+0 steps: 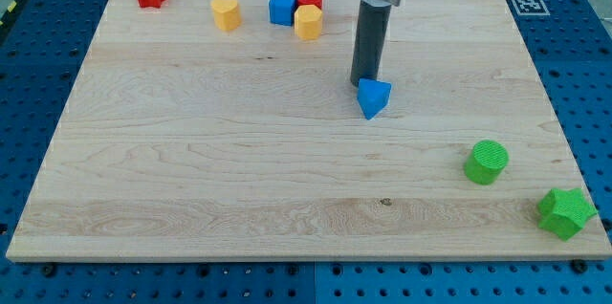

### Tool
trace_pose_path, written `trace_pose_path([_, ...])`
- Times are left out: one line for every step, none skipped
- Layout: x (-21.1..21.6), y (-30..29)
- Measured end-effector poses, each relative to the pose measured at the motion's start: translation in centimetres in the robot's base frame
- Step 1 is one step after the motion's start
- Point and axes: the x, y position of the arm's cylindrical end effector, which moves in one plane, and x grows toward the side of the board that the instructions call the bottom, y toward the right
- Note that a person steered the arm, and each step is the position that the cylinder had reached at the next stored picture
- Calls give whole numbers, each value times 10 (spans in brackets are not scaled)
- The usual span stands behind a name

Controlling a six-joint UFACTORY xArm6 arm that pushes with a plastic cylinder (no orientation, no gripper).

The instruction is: Slide the blue triangle towards the green circle

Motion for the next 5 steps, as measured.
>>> trace_pose_path([0,0])
trace_pose_path([5,-1])
trace_pose_path([21,-8])
trace_pose_path([32,-8])
trace_pose_path([43,-8])
